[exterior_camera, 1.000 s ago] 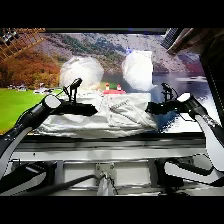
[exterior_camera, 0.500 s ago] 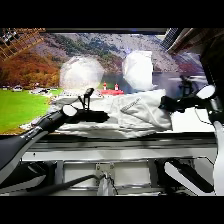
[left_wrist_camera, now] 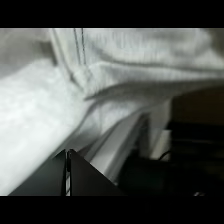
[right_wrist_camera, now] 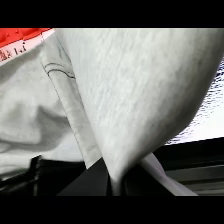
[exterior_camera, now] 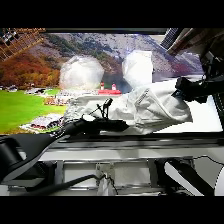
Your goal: Fold the clothes and pants, and hang the long-sleeved shirts on hangers.
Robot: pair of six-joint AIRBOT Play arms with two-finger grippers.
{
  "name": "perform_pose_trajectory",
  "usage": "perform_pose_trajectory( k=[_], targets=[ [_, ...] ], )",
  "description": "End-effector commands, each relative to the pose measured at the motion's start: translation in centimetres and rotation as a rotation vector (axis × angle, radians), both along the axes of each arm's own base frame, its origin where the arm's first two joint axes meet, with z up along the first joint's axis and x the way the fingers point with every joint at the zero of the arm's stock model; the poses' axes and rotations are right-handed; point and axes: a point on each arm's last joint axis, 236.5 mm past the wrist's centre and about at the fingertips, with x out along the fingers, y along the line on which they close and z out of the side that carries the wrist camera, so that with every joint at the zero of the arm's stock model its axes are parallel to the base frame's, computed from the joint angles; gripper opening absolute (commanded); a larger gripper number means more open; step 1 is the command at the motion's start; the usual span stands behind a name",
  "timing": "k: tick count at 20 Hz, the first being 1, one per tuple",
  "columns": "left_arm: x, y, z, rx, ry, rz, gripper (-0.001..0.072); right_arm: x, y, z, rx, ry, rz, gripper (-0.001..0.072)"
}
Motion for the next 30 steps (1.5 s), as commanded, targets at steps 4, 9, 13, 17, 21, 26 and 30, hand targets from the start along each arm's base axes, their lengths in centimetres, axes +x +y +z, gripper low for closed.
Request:
perform_pose_trajectory(
  k=[4,9,13,17,21,26,30],
  targets=[
    [-0.8,-6.1,-0.2,-0.098,0.027,-0.059,0.0025,-1.6,1.3,2.4,-0.024,0.033,0.007,0.0033],
    [-1.1,-5.7,-3.1,-0.049,0.076,-0.048,0.0025,-1.9,1.1,3.6,-0.043,0.019,0.012,0.0033],
    [-1.2,-5.7,-3.4,-0.05,0.094,-0.049,0.0025,-1.7,0.9,4.7,-0.052,-0.011,0.017,0.0033],
    [-6.1,-5.2,3.5,-0.282,0.238,-0.301,0.0025,-2.0,-0.2,4.1,-0.11,0.012,0.039,0.0033],
    [-4.2,3.4,2.8,-0.019,0.05,-0.436,0.0025,-2.5,-1.2,3.1,-0.158,0.063,0.088,0.0033],
    [1.7,15.6,7.7,-0.006,-0.046,-0.106,0.0025,-1.6,2.1,1.9,-0.161,0.076,0.205,0.0033],
    [2.2,21.3,12.3,-0.063,-0.11,0.06,0.0025,-0.3,9.5,-0.2,-0.172,0.058,0.379,0.0034]
  ],
)
